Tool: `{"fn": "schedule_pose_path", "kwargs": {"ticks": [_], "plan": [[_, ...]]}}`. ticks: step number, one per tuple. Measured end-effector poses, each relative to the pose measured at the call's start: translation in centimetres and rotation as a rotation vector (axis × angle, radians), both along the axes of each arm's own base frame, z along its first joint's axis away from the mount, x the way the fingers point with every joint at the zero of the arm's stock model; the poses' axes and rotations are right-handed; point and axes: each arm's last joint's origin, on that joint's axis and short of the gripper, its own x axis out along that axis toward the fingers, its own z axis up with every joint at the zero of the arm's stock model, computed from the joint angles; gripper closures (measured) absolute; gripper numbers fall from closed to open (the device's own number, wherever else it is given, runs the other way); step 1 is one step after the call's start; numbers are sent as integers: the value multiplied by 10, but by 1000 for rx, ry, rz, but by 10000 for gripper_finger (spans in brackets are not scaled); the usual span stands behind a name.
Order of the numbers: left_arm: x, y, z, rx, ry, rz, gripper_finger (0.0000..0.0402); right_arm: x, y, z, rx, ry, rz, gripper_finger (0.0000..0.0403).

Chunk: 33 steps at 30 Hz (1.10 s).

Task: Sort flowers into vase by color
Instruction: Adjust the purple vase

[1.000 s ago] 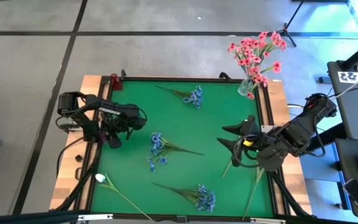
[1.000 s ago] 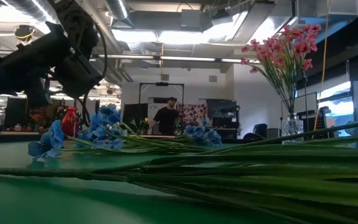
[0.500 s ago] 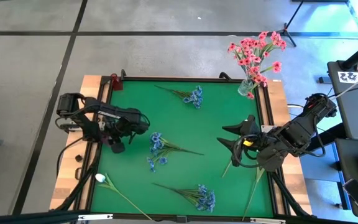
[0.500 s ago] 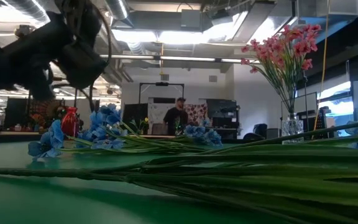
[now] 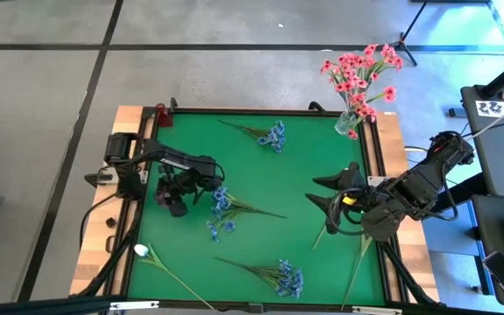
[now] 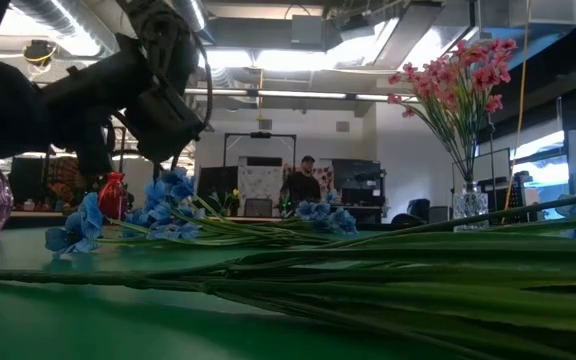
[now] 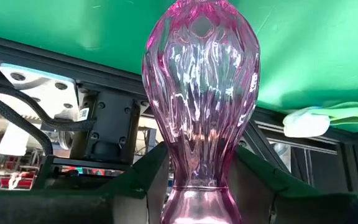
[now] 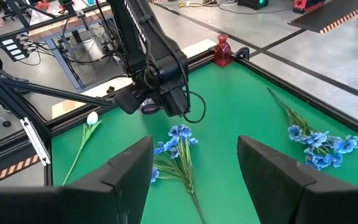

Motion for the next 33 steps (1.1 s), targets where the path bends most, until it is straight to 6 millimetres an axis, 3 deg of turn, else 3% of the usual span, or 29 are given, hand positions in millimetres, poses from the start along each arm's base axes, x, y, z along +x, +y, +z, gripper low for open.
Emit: {"fn": "schedule_pose_path", "kwargs": {"ticks": [18, 28, 33], "plan": [[2, 2, -2, -9, -42, 5, 190, 5, 5, -5, 4, 22, 10, 169], [2, 2, -1, 11, -33, -19, 177, 8, 8, -9, -9, 50, 36, 169], [11, 4, 8, 32, -86, -36, 176, 9, 8, -10, -16, 55, 38, 169]]}}
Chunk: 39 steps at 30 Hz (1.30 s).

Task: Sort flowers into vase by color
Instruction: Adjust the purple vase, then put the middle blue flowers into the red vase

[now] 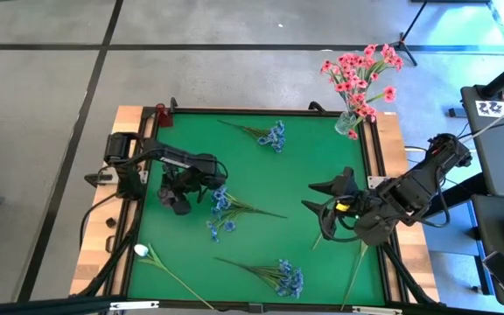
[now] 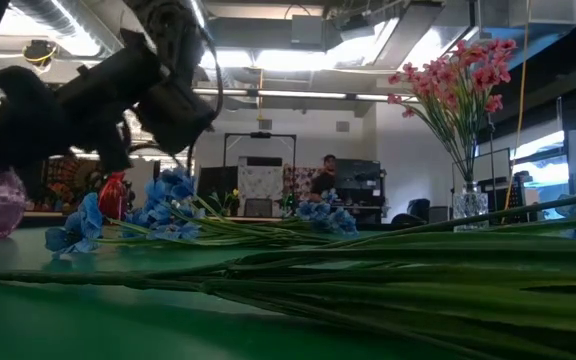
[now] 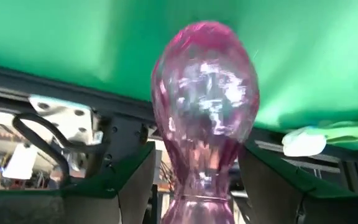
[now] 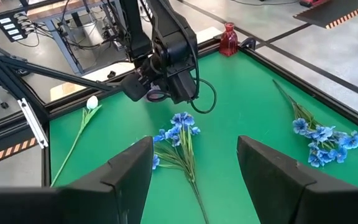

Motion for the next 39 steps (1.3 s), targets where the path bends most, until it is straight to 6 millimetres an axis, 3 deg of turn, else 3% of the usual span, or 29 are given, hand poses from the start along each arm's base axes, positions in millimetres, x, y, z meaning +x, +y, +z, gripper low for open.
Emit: {"fn": "schedule_pose_path", "kwargs": {"ticks": [16, 21, 25, 30, 34, 39], "plan": [[17, 3, 9, 44, -113, -33, 176, 0, 1, 0, -9, 15, 25, 169], [33, 5, 24, 110, -196, -83, 176, 5, -6, -1, 6, 26, 14, 169], [57, 0, 47, 183, -352, -51, 176, 10, -12, -2, 24, 55, 27, 169], [89, -25, 72, 355, -609, 182, 176, 9, -17, -5, -38, 128, 60, 169], [105, -63, 83, 436, -814, 243, 176, 12, -21, -19, -178, 273, 93, 169], [119, -114, 90, 546, -1137, 427, 181, 24, -29, -49, -185, 408, 164, 169]]}}
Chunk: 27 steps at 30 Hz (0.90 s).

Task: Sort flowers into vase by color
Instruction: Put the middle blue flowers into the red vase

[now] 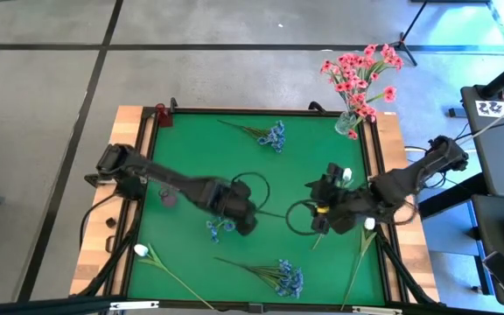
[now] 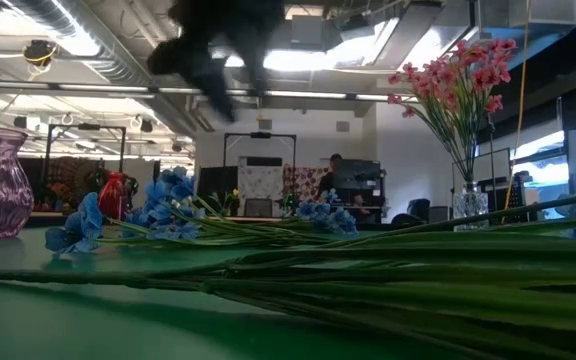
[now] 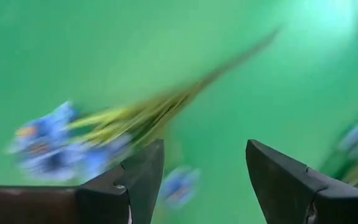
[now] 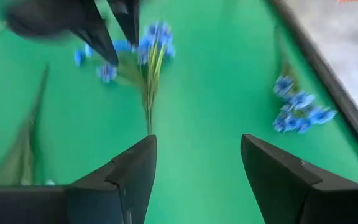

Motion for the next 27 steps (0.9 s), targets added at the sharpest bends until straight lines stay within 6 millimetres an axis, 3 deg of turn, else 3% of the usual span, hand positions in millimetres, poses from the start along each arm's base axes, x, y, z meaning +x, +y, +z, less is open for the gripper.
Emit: {"fn": "schedule_pose_path", "kwargs": {"ticks": [5, 13, 17, 20, 24, 27], "plan": [[2, -31, 6, 50, -362, 325, 186, 9, -14, -31, 23, 118, 34, 169], [4, -34, 8, -111, -534, 608, 186, 17, -42, -27, 24, 162, 47, 169], [6, -36, -1, -179, -596, 771, 186, 18, -58, -2, 88, 164, 46, 169], [13, -41, -26, -242, -566, 882, 186, 14, -69, 29, 96, 134, 68, 169], [18, -42, -49, -305, -567, 1051, 186, 8, -80, 71, -2, 35, 168, 169], [20, -32, -66, -259, -537, 1138, 186, 4, -90, 92, -105, -5, 229, 169]]}}
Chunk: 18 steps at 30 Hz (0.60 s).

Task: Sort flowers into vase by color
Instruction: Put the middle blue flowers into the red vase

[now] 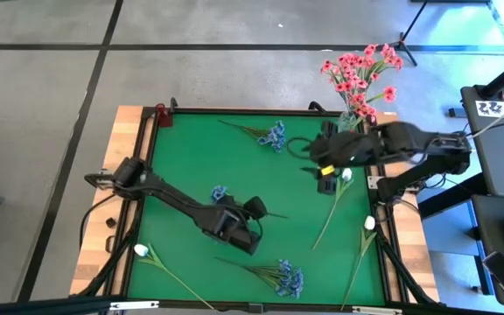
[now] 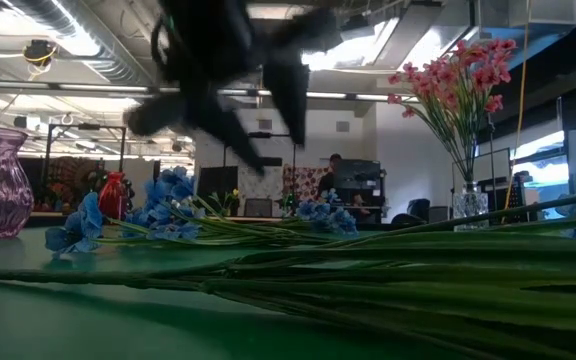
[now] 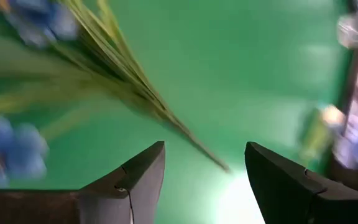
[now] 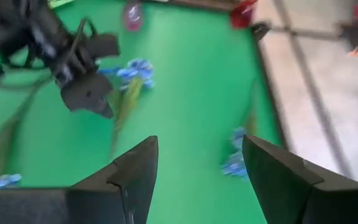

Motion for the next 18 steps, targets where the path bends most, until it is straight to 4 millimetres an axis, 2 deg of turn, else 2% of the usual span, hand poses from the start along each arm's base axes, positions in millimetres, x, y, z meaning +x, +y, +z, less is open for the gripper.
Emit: {"fn": "schedule_pose_path", "kwargs": {"ticks": [3, 7, 14, 18], "plan": [[3, 14, -11, -30, 34, 84, 186, -3, -13, 9, -57, -20, -47, 169], [9, 29, -19, -53, 64, 116, 186, -8, -27, 7, -88, 51, -71, 169], [10, 41, -29, -125, 165, 125, 186, -20, -30, 0, -67, 184, -13, 169], [9, 43, -32, -208, 215, 119, 186, -30, -30, 4, -62, 166, -8, 169]]}}
